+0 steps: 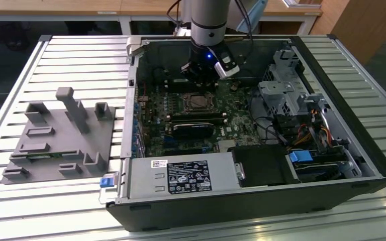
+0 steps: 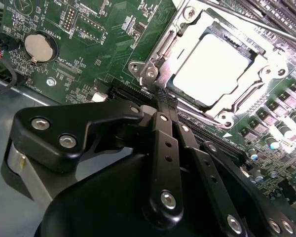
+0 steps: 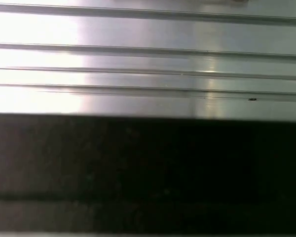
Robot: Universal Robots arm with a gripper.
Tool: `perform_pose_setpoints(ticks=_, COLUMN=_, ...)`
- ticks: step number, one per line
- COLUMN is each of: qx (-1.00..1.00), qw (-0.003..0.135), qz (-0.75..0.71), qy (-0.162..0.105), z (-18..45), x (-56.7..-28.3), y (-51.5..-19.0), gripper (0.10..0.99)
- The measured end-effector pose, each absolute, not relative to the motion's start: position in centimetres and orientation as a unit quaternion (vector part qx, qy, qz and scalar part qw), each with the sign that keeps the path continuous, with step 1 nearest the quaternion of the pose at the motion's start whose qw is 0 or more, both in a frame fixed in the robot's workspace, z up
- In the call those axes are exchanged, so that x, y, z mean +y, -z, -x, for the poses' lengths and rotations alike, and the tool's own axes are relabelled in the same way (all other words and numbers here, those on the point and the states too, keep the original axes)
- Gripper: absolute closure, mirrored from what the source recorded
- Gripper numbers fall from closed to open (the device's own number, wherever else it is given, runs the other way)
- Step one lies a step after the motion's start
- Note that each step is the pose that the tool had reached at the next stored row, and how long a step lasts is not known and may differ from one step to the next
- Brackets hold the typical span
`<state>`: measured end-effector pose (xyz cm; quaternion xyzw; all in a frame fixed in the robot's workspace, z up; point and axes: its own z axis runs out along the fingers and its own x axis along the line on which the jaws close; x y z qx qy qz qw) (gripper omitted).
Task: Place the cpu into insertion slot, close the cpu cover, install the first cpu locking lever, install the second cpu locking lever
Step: 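Install the first cpu locking lever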
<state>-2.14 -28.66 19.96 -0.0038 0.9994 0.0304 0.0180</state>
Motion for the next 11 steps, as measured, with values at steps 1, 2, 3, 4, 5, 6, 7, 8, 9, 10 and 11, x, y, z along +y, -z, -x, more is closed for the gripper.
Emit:
perform_pose_setpoints(ticks=1, qx=0.999, qw=0.018, qz=0.004, qy=-0.029, z=2.14, x=-28.65, y=-19.93, gripper=0.976)
perform_pose_setpoints(ticks=2, qx=0.999, qw=0.018, qz=0.004, qy=-0.028, z=2.14, x=-28.64, y=-19.90, gripper=0.976)
perform_pose_setpoints(ticks=3, qx=0.999, qw=0.018, qz=0.004, qy=-0.027, z=2.14, x=-28.62, y=-19.87, gripper=0.976)
perform_pose_setpoints(ticks=4, qx=0.999, qw=0.018, qz=0.004, qy=-0.027, z=2.13, x=-28.61, y=-19.84, gripper=0.976)
perform_pose_setpoints(ticks=5, qx=0.999, qw=0.018, qz=0.004, qy=-0.026, z=2.13, x=-28.60, y=-19.82, gripper=0.976)
perform_pose_setpoints(ticks=6, qx=0.999, qw=0.018, qz=0.004, qy=-0.026, z=2.13, x=-28.59, y=-19.81, gripper=0.976)
perform_pose_setpoints(ticks=7, qx=0.999, qw=0.018, qz=0.004, qy=-0.026, z=2.12, x=-28.59, y=-19.80, gripper=0.976)
perform_pose_setpoints(ticks=8, qx=0.999, qw=0.018, qz=0.004, qy=-0.026, z=2.12, x=-28.59, y=-19.82, gripper=0.976)
perform_pose_setpoints(ticks=9, qx=0.999, qw=0.018, qz=0.004, qy=-0.027, z=2.12, x=-28.57, y=-19.87, gripper=0.976)
perform_pose_setpoints(ticks=10, qx=0.999, qw=0.018, qz=0.004, qy=-0.027, z=2.11, x=-28.56, y=-19.93, gripper=0.976)
perform_pose_setpoints(ticks=11, qx=0.999, qw=0.018, qz=0.004, qy=-0.027, z=2.11, x=-28.56, y=-19.99, gripper=0.976)
